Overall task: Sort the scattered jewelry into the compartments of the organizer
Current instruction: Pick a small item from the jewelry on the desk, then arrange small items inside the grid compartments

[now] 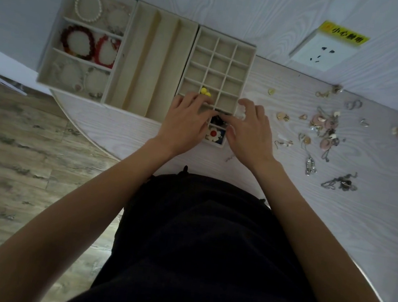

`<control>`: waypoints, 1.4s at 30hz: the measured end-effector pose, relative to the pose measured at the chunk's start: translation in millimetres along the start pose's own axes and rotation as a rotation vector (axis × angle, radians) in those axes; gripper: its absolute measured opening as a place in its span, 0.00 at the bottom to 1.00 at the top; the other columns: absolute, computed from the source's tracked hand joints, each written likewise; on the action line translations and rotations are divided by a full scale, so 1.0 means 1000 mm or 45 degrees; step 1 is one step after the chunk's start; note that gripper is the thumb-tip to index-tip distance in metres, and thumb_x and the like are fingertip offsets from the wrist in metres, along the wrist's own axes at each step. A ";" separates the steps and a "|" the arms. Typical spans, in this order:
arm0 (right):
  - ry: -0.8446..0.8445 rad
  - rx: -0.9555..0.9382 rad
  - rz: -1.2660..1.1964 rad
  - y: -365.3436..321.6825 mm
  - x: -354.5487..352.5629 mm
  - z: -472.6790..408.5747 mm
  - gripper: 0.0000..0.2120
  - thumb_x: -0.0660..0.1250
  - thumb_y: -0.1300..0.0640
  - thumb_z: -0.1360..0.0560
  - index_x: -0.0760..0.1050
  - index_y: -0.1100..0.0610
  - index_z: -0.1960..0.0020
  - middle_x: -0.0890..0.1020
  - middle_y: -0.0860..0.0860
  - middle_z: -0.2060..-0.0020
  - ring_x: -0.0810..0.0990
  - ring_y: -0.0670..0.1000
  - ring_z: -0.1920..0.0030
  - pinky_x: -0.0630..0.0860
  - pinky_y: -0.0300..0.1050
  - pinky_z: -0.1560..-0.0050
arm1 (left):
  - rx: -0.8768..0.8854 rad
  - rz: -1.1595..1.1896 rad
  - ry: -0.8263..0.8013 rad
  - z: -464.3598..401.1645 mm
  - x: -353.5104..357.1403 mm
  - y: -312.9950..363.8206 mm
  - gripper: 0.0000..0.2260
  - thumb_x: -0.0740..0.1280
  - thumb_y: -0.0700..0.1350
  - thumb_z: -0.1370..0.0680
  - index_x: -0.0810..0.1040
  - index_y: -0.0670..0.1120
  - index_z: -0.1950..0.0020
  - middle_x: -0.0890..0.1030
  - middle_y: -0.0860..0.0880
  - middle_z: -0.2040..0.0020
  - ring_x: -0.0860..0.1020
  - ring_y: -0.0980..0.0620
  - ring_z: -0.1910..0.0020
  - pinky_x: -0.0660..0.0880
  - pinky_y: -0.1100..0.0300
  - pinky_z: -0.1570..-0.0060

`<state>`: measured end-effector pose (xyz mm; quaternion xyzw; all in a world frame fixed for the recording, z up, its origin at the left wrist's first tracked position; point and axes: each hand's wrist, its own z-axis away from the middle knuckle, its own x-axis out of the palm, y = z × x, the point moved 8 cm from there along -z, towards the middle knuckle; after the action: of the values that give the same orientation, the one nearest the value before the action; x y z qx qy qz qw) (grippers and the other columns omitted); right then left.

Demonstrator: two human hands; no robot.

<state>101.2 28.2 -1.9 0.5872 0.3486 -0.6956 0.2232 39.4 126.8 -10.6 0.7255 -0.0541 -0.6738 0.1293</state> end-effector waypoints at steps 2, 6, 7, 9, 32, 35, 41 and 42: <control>-0.011 -0.042 0.047 -0.002 0.001 0.002 0.14 0.64 0.62 0.28 0.81 0.53 0.47 0.74 0.63 0.40 0.73 0.64 0.45 0.72 0.55 0.54 | 0.039 -0.036 -0.020 -0.001 0.003 0.003 0.15 0.59 0.46 0.27 0.81 0.49 0.45 0.78 0.46 0.43 0.71 0.45 0.43 0.62 0.53 0.49; -0.014 -0.106 0.149 -0.002 0.004 0.008 0.17 0.55 0.55 0.26 0.81 0.50 0.46 0.75 0.60 0.40 0.74 0.62 0.46 0.71 0.52 0.55 | 0.060 -0.127 -0.070 0.000 0.008 0.006 0.17 0.56 0.47 0.26 0.83 0.50 0.47 0.78 0.47 0.43 0.72 0.45 0.43 0.61 0.54 0.49; -0.010 -0.116 0.181 -0.003 0.005 0.010 0.18 0.54 0.55 0.26 0.80 0.50 0.46 0.75 0.60 0.40 0.74 0.61 0.46 0.70 0.51 0.55 | 0.060 -0.137 -0.067 0.000 0.008 0.007 0.17 0.56 0.48 0.26 0.83 0.50 0.48 0.78 0.47 0.43 0.73 0.45 0.43 0.61 0.54 0.49; -0.002 -0.132 0.268 -0.006 0.009 0.013 0.18 0.54 0.55 0.26 0.80 0.50 0.46 0.77 0.59 0.41 0.76 0.60 0.48 0.70 0.50 0.54 | 0.059 -0.136 -0.068 0.000 0.007 0.007 0.17 0.55 0.48 0.26 0.83 0.50 0.48 0.79 0.47 0.44 0.72 0.45 0.44 0.60 0.54 0.50; 0.234 1.138 -0.303 0.225 -0.018 0.113 0.15 0.62 0.49 0.23 0.76 0.58 0.42 0.76 0.59 0.46 0.75 0.59 0.46 0.65 0.44 0.54 | -0.205 0.136 -0.125 -0.004 0.018 0.040 0.24 0.73 0.50 0.30 0.76 0.52 0.35 0.77 0.53 0.38 0.69 0.44 0.36 0.62 0.47 0.40; 0.135 1.053 -0.200 0.225 -0.014 0.107 0.15 0.61 0.48 0.22 0.76 0.57 0.42 0.75 0.58 0.45 0.73 0.58 0.44 0.66 0.44 0.51 | -0.232 0.107 -0.114 -0.003 0.018 0.039 0.24 0.73 0.50 0.31 0.76 0.52 0.35 0.77 0.54 0.38 0.70 0.45 0.37 0.63 0.47 0.42; 0.127 0.962 -0.084 0.226 -0.015 0.102 0.15 0.58 0.50 0.21 0.76 0.57 0.42 0.77 0.58 0.47 0.72 0.58 0.43 0.68 0.48 0.49 | -0.260 0.019 -0.062 0.001 0.018 0.042 0.22 0.72 0.50 0.29 0.76 0.53 0.35 0.78 0.55 0.38 0.71 0.45 0.39 0.63 0.48 0.44; 0.121 0.958 -0.089 0.227 -0.014 0.102 0.14 0.59 0.52 0.22 0.75 0.58 0.42 0.77 0.58 0.46 0.72 0.58 0.43 0.68 0.48 0.49 | -0.271 0.016 -0.061 0.001 0.017 0.042 0.22 0.72 0.50 0.29 0.76 0.53 0.35 0.78 0.55 0.38 0.71 0.45 0.39 0.63 0.48 0.44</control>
<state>200.0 -198.0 -32.0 0.6476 0.0985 -0.7540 -0.0483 44.2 81.9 -16.2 0.6910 0.0101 -0.6921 0.2084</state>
